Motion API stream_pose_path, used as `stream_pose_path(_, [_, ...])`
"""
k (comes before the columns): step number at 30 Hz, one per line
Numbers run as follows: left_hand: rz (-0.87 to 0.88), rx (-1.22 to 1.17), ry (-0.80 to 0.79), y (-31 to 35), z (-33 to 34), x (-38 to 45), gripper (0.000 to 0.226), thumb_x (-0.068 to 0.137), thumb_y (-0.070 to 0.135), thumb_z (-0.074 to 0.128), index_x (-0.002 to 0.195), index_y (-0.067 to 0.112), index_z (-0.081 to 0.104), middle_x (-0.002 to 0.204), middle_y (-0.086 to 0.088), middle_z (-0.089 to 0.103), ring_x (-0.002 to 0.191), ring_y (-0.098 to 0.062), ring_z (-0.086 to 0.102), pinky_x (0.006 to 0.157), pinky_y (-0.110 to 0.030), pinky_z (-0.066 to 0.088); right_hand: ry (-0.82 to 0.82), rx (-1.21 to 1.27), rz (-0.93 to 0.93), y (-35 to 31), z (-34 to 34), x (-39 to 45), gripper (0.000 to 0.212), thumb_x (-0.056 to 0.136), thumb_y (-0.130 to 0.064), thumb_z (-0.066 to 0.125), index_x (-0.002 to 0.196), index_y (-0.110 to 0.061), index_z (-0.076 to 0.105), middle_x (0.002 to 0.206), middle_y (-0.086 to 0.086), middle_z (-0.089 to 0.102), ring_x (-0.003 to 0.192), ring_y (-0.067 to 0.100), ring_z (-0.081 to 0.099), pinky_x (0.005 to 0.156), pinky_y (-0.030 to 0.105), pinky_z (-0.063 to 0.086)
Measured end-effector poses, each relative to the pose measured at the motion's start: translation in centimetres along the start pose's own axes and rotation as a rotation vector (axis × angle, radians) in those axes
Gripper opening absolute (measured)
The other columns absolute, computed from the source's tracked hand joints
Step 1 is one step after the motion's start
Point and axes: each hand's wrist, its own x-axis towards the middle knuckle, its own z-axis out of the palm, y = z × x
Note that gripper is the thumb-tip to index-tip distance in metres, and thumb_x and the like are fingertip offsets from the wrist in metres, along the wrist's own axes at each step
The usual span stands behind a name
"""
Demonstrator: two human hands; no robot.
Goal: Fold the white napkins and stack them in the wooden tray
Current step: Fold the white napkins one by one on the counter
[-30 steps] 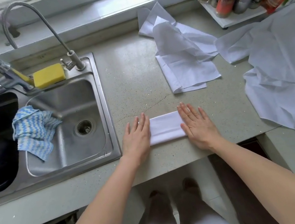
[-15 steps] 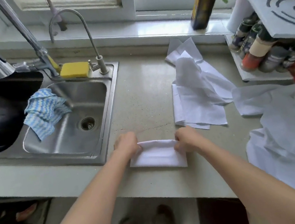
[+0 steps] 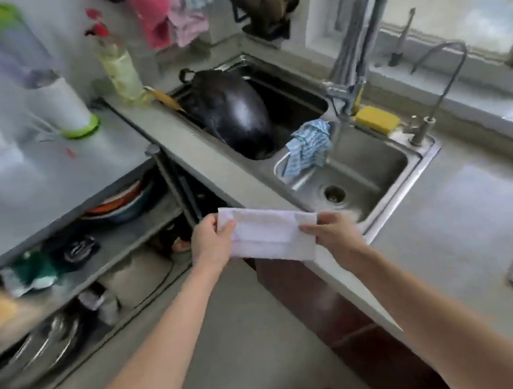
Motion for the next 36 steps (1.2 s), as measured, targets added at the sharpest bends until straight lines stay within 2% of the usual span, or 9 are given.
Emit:
stream_pose_path(4, [-0.078, 0.034, 0.166, -8.2, -14.9, 0.0, 0.016, 0.092, 0.021, 0.058, 0.08, 0.011, 0.058, 0.075, -0.001, 0.058, 0.071, -0.019, 0.051, 0.056, -0.03, 0.033, -0.163, -0.165, -0.02, -2.9, 16.0, -1.1, 0.023, 0.084, 0.001, 0.066, 0.102, 0.015, 0.063, 0.105, 0.027, 0.066, 0.099, 0.04, 0.064, 0.087, 0.051, 0.051])
stream_pose_path(11, [-0.207, 0.117, 0.368, -21.0, -37.6, -2.4, 0.009, 0.094, 0.014, 0.051, 0.093, 0.007, 0.058, 0.095, -0.007, 0.06, 0.087, -0.022, 0.053, 0.066, -0.027, 0.032, -0.427, -0.489, -0.26, -6.4, 41.1, -6.7, 0.014, 0.084, -0.007, 0.067, 0.097, -0.002, 0.063, 0.083, 0.012, 0.059, 0.075, 0.023, 0.056, 0.066, 0.028, 0.044])
stream_pose_path(14, [-0.27, 0.118, 0.41, -24.8, -43.7, -3.2, 0.022, 0.095, 0.011, 0.048, 0.108, 0.003, 0.063, 0.108, -0.012, 0.066, 0.095, -0.025, 0.058, 0.072, -0.029, 0.039, -0.517, -0.577, -0.301, -7.2, 48.4, -8.2, 0.009, 0.086, -0.01, 0.065, 0.093, -0.009, 0.06, 0.08, 0.009, 0.06, 0.078, 0.025, 0.06, 0.069, 0.028, 0.045])
stream_pose_path(20, [-0.421, 0.135, 0.597, -32.8, -54.9, -1.8, 0.02, 0.093, 0.007, 0.048, 0.101, 0.002, 0.066, 0.105, -0.014, 0.067, 0.098, -0.03, 0.06, 0.075, -0.031, 0.041, -0.744, -0.711, -0.395, -9.0, 64.4, -8.7, 0.018, 0.083, -0.005, 0.062, 0.074, -0.019, 0.056, 0.07, 0.001, 0.057, 0.071, 0.022, 0.055, 0.058, 0.027, 0.046])
stream_pose_path(22, [-0.471, 0.073, 0.651, -35.1, -58.6, -0.4, 0.019, 0.093, 0.003, 0.048, 0.107, 0.002, 0.062, 0.109, -0.011, 0.065, 0.102, -0.027, 0.058, 0.078, -0.027, 0.039, -0.793, -0.748, -0.419, -9.5, 69.6, -8.1, 0.007, 0.083, -0.008, 0.064, 0.082, -0.015, 0.063, 0.078, 0.006, 0.061, 0.076, 0.022, 0.056, 0.069, 0.033, 0.047])
stream_pose_path(25, [-0.521, 0.01, 0.734, -37.4, -64.2, 2.4, 0.016, 0.09, -0.002, 0.05, 0.104, 0.006, 0.053, 0.104, -0.008, 0.058, 0.096, -0.02, 0.052, 0.078, -0.022, 0.033, -0.837, -0.778, -0.436, -10.9, 77.1, -6.9, 0.018, 0.085, -0.008, 0.063, 0.103, -0.009, 0.064, 0.076, 0.003, 0.059, 0.07, 0.019, 0.057, 0.063, 0.025, 0.048])
stream_pose_path(27, [-0.538, 0.049, 0.738, -38.4, -67.5, 3.9, 0.016, 0.088, -0.004, 0.049, 0.097, 0.008, 0.054, 0.1, -0.007, 0.057, 0.092, -0.017, 0.048, 0.074, -0.02, 0.031, -0.844, -0.805, -0.454, -11.8, 81.2, -6.6, 0.013, 0.084, -0.004, 0.062, 0.096, -0.007, 0.064, 0.067, 0.0, 0.054, 0.062, 0.015, 0.053, 0.051, 0.012, 0.041])
stream_pose_path(31, [-0.484, 0.085, 0.741, -40.5, -73.7, 7.8, 0.025, 0.086, -0.01, 0.046, 0.092, 0.001, 0.067, 0.103, -0.013, 0.068, 0.098, -0.026, 0.06, 0.079, -0.024, 0.039, -0.849, -0.807, -0.398, -13.6, 88.2, -6.0, 0.006, 0.082, -0.003, 0.061, 0.087, -0.004, 0.063, 0.077, 0.009, 0.06, 0.073, 0.023, 0.058, 0.068, 0.032, 0.049])
stream_pose_path(36, [-0.437, 0.158, 0.63, -43.7, -79.4, 14.2, 0.037, 0.085, -0.011, 0.04, 0.09, 0.005, 0.073, 0.108, -0.013, 0.068, 0.102, -0.029, 0.06, 0.082, -0.027, 0.042, -0.789, -0.81, -0.323, -13.9, 93.9, -5.9, 0.005, 0.08, -0.004, 0.06, 0.081, -0.003, 0.064, 0.077, 0.014, 0.064, 0.066, 0.02, 0.06, 0.059, 0.028, 0.048])
